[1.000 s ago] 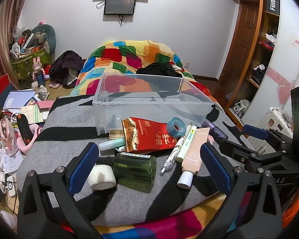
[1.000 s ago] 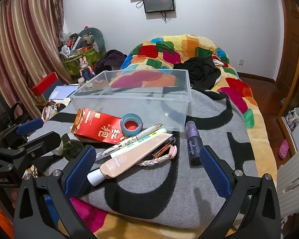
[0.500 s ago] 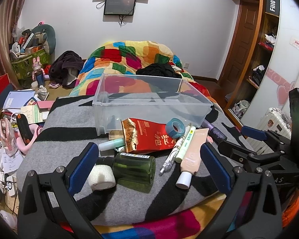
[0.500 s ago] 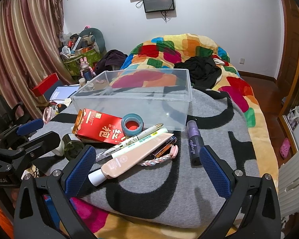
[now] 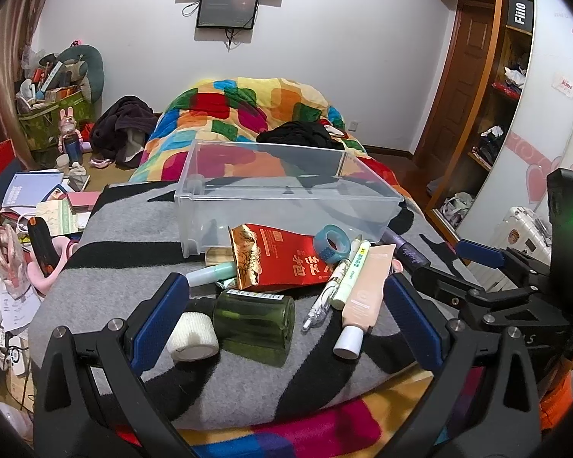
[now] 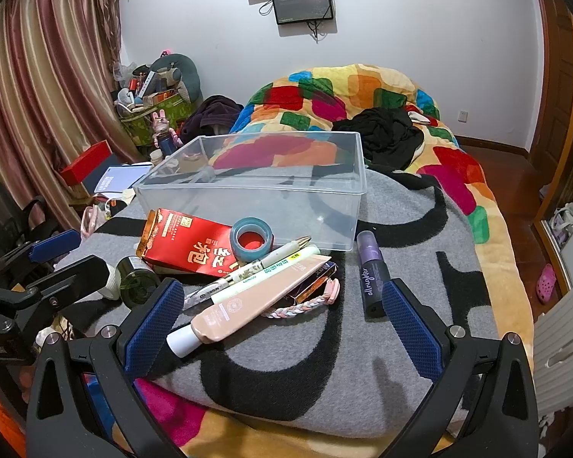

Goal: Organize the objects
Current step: 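Grasp the white bandage roll with the left tool while the right tool grasps the purple tube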

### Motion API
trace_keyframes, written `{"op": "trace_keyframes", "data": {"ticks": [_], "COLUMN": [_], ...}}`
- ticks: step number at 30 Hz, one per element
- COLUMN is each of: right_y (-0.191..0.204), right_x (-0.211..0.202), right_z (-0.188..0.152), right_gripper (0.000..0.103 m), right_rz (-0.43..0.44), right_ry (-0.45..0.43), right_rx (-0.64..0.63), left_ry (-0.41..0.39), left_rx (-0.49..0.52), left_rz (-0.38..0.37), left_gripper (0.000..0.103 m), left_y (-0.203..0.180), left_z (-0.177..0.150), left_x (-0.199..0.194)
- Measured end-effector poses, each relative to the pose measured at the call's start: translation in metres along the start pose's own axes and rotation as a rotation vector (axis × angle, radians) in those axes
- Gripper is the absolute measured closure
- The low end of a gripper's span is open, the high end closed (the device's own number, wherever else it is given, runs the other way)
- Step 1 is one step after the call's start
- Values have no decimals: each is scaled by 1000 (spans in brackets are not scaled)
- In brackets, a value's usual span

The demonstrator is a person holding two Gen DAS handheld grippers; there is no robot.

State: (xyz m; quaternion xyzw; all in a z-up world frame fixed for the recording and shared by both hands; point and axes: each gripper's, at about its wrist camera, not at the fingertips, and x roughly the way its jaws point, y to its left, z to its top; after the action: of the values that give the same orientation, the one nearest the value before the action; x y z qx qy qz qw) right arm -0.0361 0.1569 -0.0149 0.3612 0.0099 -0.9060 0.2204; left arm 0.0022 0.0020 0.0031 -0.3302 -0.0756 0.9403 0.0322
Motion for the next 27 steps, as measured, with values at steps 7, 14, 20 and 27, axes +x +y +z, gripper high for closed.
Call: {"op": "trace_keyframes", "data": {"ticks": [7,14,20,27], "right_y": [-8,-34,-55,-72], "right_x": [-1,5,20,50], "right_z": [1,4,4,1], "right_gripper": [0,5,21,50], "right_rz": [-16,-71,-110,-121], "right_ry": [-19,-22,15,87], "right_rx": [3,57,101,118], "left_ry": [12,55,120,157], "left_rx": [-24,-93,-141,-193], "left_rz": [30,107,106,59], "left_gripper": [21,28,37,55], "left_y": [16,51,67,74], "left_z": [-3,-18,-33,-37], "left_x": [-4,-6,10,27]}}
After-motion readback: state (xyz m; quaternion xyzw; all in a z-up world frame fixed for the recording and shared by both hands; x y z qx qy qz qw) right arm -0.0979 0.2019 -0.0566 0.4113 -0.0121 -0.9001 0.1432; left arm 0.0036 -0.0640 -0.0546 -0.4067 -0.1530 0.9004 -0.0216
